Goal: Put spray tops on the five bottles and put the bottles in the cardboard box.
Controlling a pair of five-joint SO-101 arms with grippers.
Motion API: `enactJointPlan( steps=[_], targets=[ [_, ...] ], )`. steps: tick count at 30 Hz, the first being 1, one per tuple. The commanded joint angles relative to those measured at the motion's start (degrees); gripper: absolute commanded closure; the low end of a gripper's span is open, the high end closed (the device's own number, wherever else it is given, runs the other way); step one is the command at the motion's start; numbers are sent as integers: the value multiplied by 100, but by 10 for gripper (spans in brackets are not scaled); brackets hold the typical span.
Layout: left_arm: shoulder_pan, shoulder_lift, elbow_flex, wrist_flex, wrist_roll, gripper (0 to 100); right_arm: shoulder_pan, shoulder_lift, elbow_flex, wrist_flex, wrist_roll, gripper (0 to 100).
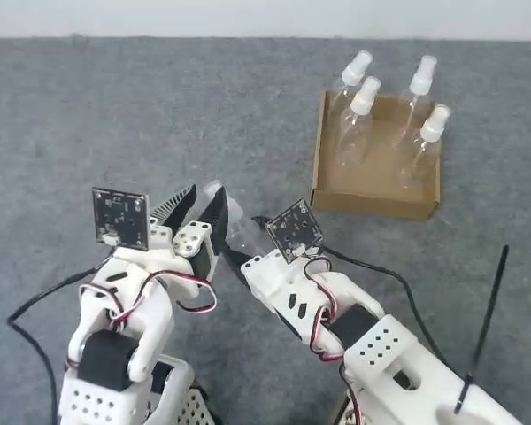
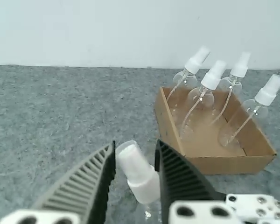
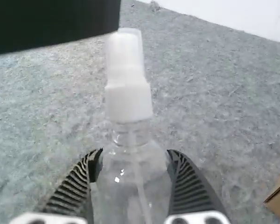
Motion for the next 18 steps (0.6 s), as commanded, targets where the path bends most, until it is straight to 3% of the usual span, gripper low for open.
enactJointPlan(
  steps=[1,14,18],
  targets=[
    [9,-97,-40,-26,-53,874,75,-84,-70,-136,88,993],
    [-35,-79,-453,141,-404,872,75,-84,-70,-136,88,993],
    [-255,-62,-778,185,-422,827,75,-84,-70,-119,88,993]
  ],
)
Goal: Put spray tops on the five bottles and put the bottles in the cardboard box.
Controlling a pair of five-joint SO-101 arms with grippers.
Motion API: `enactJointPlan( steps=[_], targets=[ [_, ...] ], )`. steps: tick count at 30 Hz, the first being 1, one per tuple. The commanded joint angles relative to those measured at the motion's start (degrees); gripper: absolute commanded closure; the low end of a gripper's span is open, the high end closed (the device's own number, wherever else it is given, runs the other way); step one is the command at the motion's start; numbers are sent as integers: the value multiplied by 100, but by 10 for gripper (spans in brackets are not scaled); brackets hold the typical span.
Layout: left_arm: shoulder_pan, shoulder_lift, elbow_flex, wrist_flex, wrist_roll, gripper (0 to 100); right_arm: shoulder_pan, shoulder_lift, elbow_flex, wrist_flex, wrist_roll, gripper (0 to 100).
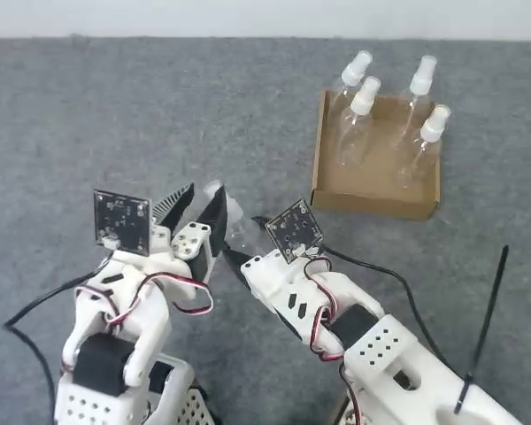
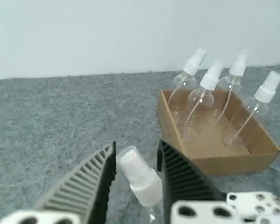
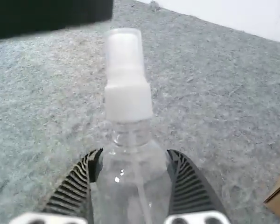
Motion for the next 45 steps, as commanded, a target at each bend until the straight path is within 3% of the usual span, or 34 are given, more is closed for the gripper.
enactJointPlan(
  steps=[1,8,14,36,40,45],
  targets=[
    [-404,-9,-681,70,-114,817,75,-84,-70,-119,88,993],
    [-774,1565,-1851,62,-273,813,75,-84,-62,-101,88,993],
    [-782,2734,-1912,62,-299,839,75,-84,-62,-92,88,993],
    [-35,2787,-980,-26,-651,892,75,-84,-62,-84,88,993],
    [-97,2778,-1279,53,-888,889,75,-84,-62,-84,97,993],
    [-527,2769,-2273,730,-853,871,136,-84,-114,-75,114,993]
  ],
)
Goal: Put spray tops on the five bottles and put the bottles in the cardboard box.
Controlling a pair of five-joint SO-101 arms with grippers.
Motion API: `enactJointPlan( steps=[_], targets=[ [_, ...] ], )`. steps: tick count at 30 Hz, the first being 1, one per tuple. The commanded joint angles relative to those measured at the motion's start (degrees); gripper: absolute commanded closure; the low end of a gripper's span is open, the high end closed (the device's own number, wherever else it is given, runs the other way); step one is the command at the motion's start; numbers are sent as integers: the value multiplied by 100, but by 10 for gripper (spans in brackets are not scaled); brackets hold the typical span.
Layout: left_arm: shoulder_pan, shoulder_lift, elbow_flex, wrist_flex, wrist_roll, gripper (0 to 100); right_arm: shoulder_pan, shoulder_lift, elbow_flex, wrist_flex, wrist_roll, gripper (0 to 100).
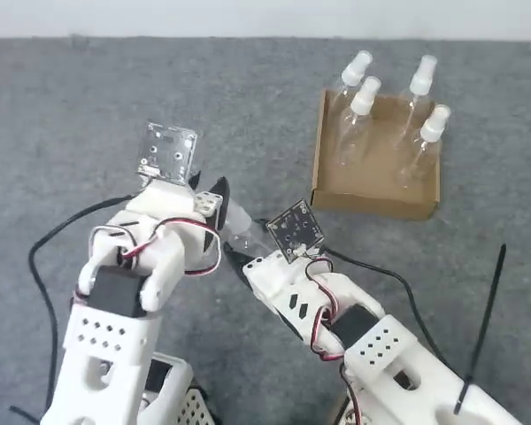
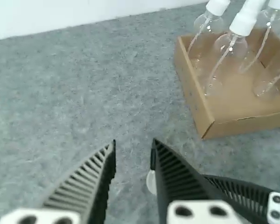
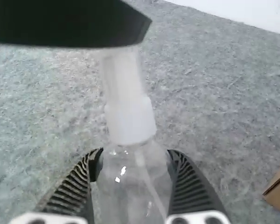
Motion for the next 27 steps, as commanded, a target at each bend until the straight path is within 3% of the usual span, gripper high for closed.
enactJointPlan(
  steps=[1,5,11,18,24,27],
  targets=[
    [-396,-9,-1033,580,-18,857,180,-84,-211,-75,202,993],
    [-642,-149,-1077,686,-18,829,593,-84,-563,259,642,993],
    [-571,-1565,189,352,-9,828,1165,-4,-2048,1385,633,993],
    [149,-2998,1965,-97,-44,826,1182,1112,-4237,2519,624,993],
    [536,-3692,2484,-53,-44,822,1165,2114,-5407,3029,26,993],
    [545,-3895,2686,-70,-26,755,927,2193,-5626,3204,9,993]
  ],
)
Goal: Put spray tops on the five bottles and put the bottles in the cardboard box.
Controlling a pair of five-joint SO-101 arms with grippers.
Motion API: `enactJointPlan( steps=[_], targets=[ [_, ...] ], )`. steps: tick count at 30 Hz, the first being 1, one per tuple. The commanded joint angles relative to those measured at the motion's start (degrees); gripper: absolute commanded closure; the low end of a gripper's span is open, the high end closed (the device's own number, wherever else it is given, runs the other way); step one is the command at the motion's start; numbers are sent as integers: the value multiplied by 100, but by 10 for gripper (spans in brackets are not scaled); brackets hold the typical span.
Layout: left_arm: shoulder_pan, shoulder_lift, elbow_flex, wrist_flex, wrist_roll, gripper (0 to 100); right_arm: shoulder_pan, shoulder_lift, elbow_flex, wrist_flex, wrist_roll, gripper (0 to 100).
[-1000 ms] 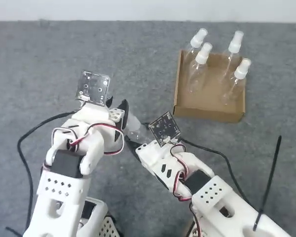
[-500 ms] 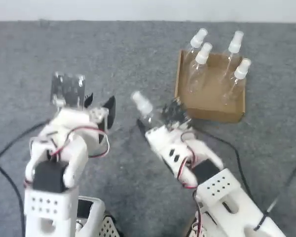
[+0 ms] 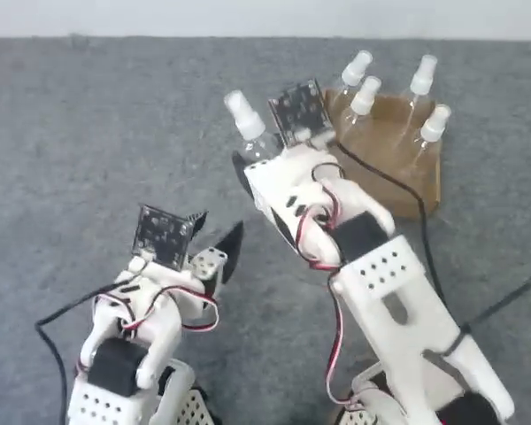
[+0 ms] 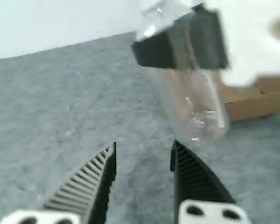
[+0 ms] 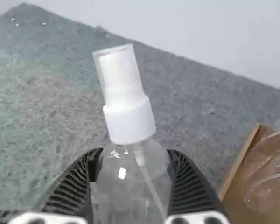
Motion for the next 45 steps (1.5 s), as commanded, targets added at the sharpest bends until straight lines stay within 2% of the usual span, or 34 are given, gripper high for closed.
enactJointPlan(
  steps=[1,3,7,13,20,23,27,30,34,37,40,45],
  targets=[
    [62,-369,119,-167,-18,726,-286,-66,-651,207,-114,993],
    [62,-396,145,-176,-9,685,-549,-75,-686,374,-105,993],
    [18,-387,154,-185,0,681,-848,-75,-818,848,-105,993],
    [9,-387,163,-185,-26,681,-840,-180,-1213,1701,-105,993],
    [9,-396,435,-475,-35,681,-840,-1156,-1248,2527,-105,993],
    [18,-422,435,-466,-35,681,-796,-1305,-1248,2730,149,993],
    [35,-422,435,-466,-35,681,-330,-1305,-1275,2730,413,993],
    [26,-422,453,-466,-35,681,347,-1305,-1319,2721,448,993],
    [44,-422,462,-466,-35,681,1402,-1156,-1407,2721,1029,993],
    [44,-422,462,-466,-35,682,2053,-857,-1363,2413,1055,993],
    [0,-422,462,-466,-18,706,2387,-505,-1187,1859,1064,993],
    [0,-422,462,-466,-18,821,2615,66,-914,1068,1064,993]
  ],
)
